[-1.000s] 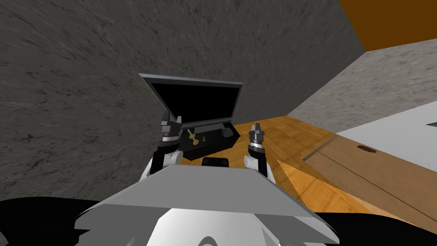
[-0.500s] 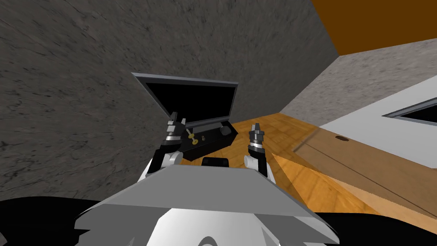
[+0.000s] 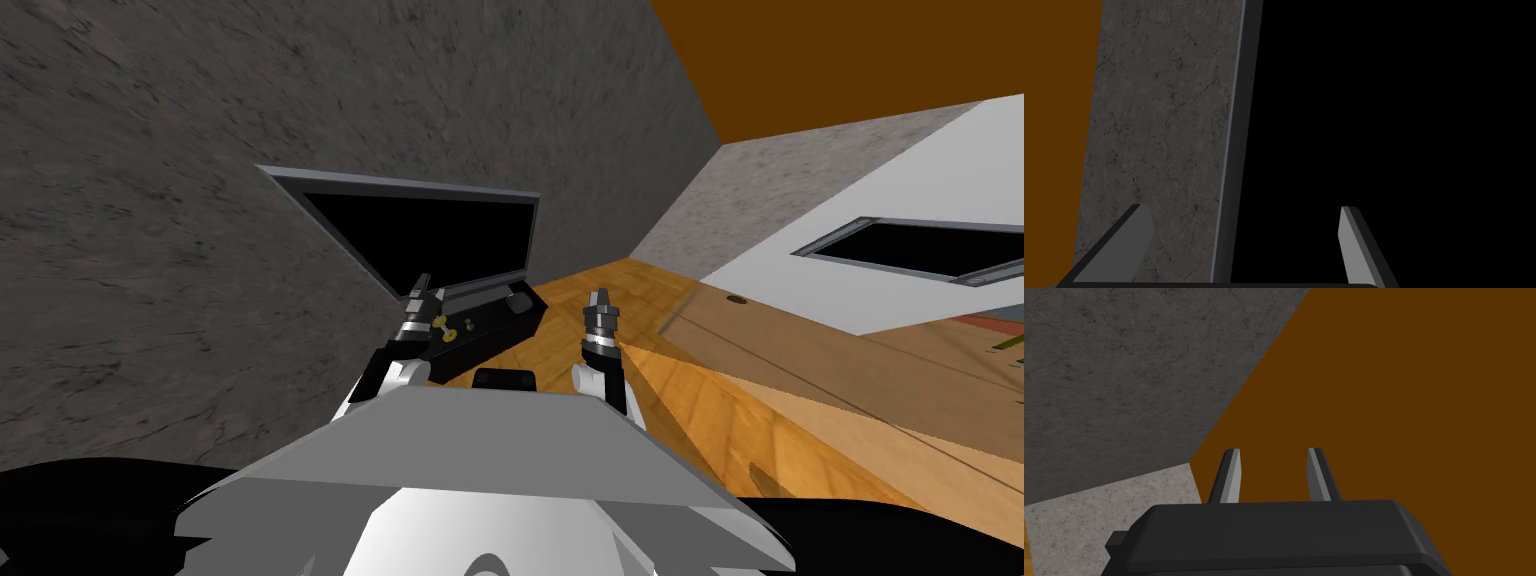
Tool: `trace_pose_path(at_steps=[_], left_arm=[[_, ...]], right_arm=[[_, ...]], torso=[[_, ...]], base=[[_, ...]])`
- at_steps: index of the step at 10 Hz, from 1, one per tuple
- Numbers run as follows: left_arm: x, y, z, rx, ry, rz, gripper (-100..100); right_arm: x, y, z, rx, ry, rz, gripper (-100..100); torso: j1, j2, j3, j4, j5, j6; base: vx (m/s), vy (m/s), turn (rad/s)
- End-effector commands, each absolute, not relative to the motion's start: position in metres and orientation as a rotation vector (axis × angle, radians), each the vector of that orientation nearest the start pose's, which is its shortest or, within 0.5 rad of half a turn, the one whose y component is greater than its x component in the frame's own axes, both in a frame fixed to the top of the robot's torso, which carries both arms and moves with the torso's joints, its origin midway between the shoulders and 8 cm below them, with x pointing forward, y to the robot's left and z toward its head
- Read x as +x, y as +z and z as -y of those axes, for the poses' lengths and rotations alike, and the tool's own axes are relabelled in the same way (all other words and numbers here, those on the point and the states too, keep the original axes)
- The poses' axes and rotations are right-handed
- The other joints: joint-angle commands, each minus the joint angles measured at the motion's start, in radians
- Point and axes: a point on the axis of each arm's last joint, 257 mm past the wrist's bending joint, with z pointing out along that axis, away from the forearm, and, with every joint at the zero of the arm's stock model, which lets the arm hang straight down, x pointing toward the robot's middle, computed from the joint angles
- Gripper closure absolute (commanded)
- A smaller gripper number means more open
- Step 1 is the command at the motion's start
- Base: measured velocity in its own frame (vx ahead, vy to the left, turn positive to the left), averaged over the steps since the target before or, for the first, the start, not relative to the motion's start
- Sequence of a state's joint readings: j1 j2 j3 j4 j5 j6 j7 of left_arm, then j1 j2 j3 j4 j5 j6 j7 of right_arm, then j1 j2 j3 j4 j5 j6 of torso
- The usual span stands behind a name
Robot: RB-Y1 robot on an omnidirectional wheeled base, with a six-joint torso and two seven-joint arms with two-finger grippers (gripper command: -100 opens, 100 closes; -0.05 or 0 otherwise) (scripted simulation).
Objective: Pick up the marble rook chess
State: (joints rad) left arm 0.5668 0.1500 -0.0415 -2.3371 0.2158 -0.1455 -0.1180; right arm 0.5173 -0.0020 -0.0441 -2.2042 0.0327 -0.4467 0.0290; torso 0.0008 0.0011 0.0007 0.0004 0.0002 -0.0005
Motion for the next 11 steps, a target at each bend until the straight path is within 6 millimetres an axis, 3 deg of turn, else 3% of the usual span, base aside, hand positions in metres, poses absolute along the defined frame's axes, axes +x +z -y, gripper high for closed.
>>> trace_pose_path(at_steps=[1,3,4,6,7,8,9,11], left_arm=[[0.38,-0.073,-0.276,-0.986,-1.266,-0.977,-100],[0.381,-0.114,-0.278,-1.109,-1.254,-1.046,-100],[0.382,-0.116,-0.278,-1.114,-1.252,-1.053,-100],[0.377,-0.162,-0.282,-1.247,-1.23,-1.12,-100],[0.377,-0.165,-0.281,-1.257,-1.226,-1.131,-100],[0.372,-0.19,-0.284,-1.328,-1.21,-1.163,-100],[0.372,-0.192,-0.284,-1.333,-1.207,-1.169,-100],[0.355,-0.243,-0.291,-1.484,-1.163,-1.228,-100]], right_arm=[[0.361,-0.026,0.3,0.736,1.169,-0.735,0],[0.361,-0.026,0.3,0.736,1.169,-0.735,0],[0.361,-0.026,0.3,0.736,1.169,-0.735,0],[0.361,-0.026,0.3,0.736,1.169,-0.735,0],[0.361,-0.026,0.3,0.736,1.169,-0.735,0],[0.361,-0.026,0.3,0.736,1.169,-0.735,0],[0.361,-0.026,0.3,0.736,1.169,-0.735,0],[0.361,-0.026,0.3,0.736,1.169,-0.735,0]], torso=[[0.0,0.0,0.0,0.0,0.0,0.0],[-0.001,-0.001,-0.001,0.0,0.0,0.001],[-0.001,-0.001,-0.001,0.0,0.0,0.001],[-0.002,-0.002,-0.001,0.0,0.0,0.001],[-0.002,-0.002,-0.001,0.0,0.0,0.001],[-0.001,-0.002,-0.001,0.0,0.0,0.0],[-0.001,-0.002,-0.001,-0.001,0.0,0.001],[-0.002,-0.003,-0.001,-0.001,0.0,0.001]], base=[[-0.008,-0.011,-0.204],[-0.003,-0.019,-0.361],[0.0,-0.013,-0.119],[0.008,-0.031,-0.305],[0.012,-0.019,-0.178],[0.019,-0.021,-0.277],[0.017,-0.015,-0.134],[0.034,-0.031,-0.398]])
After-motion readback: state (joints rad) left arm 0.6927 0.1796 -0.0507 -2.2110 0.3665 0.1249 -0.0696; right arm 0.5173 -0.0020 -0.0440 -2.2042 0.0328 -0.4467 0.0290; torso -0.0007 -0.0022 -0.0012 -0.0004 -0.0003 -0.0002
